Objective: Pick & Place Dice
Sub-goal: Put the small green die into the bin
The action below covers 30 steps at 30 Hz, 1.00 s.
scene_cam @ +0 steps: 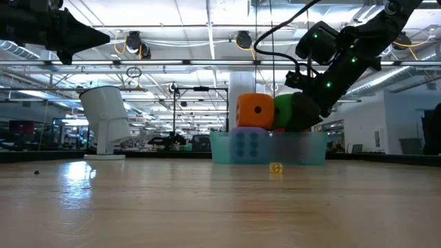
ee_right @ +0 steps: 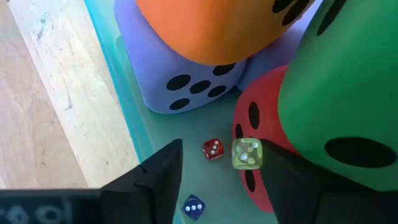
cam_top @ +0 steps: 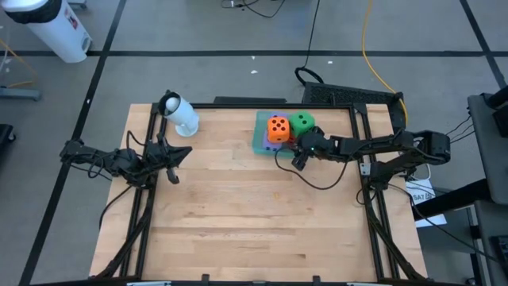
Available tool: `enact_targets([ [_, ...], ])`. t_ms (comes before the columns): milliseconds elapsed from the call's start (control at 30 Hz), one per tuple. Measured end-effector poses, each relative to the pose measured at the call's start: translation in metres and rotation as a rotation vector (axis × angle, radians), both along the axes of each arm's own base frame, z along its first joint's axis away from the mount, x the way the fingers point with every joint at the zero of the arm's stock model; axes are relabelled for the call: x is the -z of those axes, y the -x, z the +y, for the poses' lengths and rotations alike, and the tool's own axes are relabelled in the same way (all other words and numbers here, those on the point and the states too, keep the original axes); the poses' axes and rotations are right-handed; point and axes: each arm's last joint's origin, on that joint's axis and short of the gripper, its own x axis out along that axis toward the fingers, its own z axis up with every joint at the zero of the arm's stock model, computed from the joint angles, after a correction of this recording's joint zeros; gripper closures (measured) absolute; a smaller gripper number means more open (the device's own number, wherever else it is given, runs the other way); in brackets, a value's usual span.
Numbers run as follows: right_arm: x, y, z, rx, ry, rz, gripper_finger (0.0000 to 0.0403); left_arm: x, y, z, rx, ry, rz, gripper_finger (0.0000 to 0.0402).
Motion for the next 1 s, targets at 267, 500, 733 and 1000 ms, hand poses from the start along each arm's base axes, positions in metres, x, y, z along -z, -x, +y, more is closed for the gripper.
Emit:
enact_targets([
  [267, -0.001, -0.002, 0.003, -0.074, 0.021, 0.0, 0.0181, 0.0, 0.0, 0.0, 0.001, 0.016, -0.007, 0.0382],
  [500, -0.006, -0.008, 0.009, -0.167, 0.074, -0.035, 0.0191, 0.0, 0.0, 0.0, 0.001, 0.013, -0.006, 0.0382],
  [733, -0.009, -0.009, 0.013, -0.196, 0.102, -0.038, 0.019, 0.0, 0.0, 0.0, 0.003, 0.028, -0.016, 0.0382],
  [1000, -0.009, -0.009, 0.017, -0.26, 0.151, -0.006, 0.0196, -0.006, -0.002, -0.002, 0.042, 0.052, -0.076, 0.0382],
])
